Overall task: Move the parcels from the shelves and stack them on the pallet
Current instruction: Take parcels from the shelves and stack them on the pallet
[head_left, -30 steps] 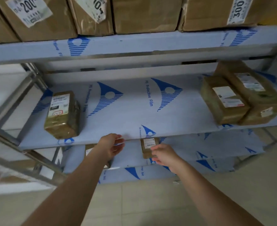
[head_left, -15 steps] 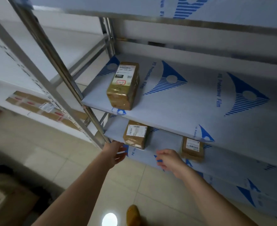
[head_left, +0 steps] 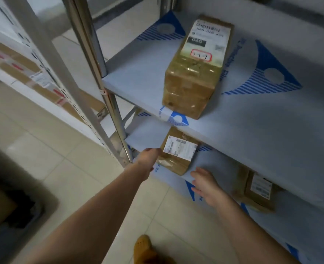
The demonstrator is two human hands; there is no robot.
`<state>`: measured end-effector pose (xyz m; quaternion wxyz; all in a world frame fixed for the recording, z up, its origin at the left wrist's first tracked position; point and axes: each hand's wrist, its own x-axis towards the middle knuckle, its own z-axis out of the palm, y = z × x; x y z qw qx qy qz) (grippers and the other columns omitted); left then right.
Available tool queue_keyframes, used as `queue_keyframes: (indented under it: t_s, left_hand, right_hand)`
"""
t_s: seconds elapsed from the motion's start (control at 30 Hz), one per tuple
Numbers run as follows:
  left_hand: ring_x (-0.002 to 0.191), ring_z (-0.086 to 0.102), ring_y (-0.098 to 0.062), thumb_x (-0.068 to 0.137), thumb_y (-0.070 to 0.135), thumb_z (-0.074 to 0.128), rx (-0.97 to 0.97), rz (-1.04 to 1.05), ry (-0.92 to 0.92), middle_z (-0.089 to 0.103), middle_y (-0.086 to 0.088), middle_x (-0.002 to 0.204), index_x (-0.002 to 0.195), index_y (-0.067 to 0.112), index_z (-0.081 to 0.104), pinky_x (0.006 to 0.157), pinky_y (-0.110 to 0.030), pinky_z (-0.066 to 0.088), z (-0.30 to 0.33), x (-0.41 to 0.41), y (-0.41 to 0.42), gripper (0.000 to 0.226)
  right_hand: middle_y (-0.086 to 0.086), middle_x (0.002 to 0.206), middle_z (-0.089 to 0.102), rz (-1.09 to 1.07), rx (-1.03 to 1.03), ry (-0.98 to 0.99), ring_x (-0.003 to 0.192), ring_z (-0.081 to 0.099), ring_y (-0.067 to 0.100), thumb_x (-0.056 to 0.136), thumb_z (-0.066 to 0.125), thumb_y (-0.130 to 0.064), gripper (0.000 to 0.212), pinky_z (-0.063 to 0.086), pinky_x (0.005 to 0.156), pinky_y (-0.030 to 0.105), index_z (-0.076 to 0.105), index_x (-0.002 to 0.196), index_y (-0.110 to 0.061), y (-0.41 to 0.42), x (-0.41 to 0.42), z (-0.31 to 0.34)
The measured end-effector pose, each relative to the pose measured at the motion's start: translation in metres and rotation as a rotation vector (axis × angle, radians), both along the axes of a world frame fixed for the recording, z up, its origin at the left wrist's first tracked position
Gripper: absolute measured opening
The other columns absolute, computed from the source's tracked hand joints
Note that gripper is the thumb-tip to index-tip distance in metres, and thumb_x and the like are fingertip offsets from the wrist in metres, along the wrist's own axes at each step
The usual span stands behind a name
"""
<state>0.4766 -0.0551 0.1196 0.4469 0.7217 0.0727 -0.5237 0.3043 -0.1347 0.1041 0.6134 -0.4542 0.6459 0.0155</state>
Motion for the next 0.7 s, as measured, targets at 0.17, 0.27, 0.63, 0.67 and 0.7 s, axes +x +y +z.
queue_keyframes:
  t_s: [0.17,0.27,0.63,0.67,0.7]
  left_hand:
    - [0.141,0.033,-0.026,0.091,0.025,0.063,-0.057,-0.032,0.045,0.033,-0.008,0.156,0.155,0.021,0.028,0.111,-0.037,0.027,-0.057,0.002,-0.015,0.073]
    - [0.143,0.032,-0.026,0.090,0.026,0.065,-0.082,-0.047,0.089,0.035,-0.007,0.156,0.157,0.024,0.022,0.111,-0.035,0.025,-0.074,-0.004,-0.013,0.079]
    - [0.116,0.056,-0.032,0.090,0.062,0.055,0.049,-0.107,0.111,0.058,-0.004,0.122,0.131,0.018,0.042,0.105,-0.058,0.041,-0.032,-0.036,0.041,0.061]
    - [0.110,0.061,-0.032,0.091,0.060,0.056,0.032,-0.053,0.157,0.061,-0.005,0.117,0.129,0.016,0.043,0.098,-0.059,0.047,-0.025,-0.040,0.048,0.060]
    - [0.102,0.066,-0.031,0.091,0.058,0.057,0.014,0.005,0.198,0.065,-0.008,0.113,0.129,0.013,0.046,0.087,-0.057,0.055,-0.019,-0.042,0.054,0.060]
  right_hand:
    - [0.002,0.148,0.037,0.031,0.045,-0.043,0.135,0.037,0.022,0.097,0.056,-0.031,0.059,0.039,0.106,0.042,0.031,0.151,-0.023,-0.013,0.010,-0.049]
    - [-0.009,0.133,0.045,0.068,0.061,-0.117,0.127,0.039,0.012,0.098,0.054,-0.033,0.049,0.031,0.108,0.040,0.036,0.143,-0.032,-0.014,0.012,-0.060]
    - [-0.002,0.121,0.061,0.018,0.023,-0.117,0.103,0.065,0.020,0.076,0.075,-0.047,0.038,0.057,0.084,0.046,0.048,0.104,-0.043,0.019,-0.003,-0.016]
    - [0.000,0.118,0.060,0.012,0.048,-0.136,0.102,0.066,0.022,0.079,0.075,-0.044,0.039,0.058,0.083,0.049,0.045,0.104,-0.041,0.024,-0.003,-0.008]
    - [0.001,0.115,0.061,0.015,0.074,-0.154,0.100,0.066,0.023,0.084,0.074,-0.039,0.039,0.059,0.082,0.049,0.043,0.107,-0.038,0.028,-0.004,0.001]
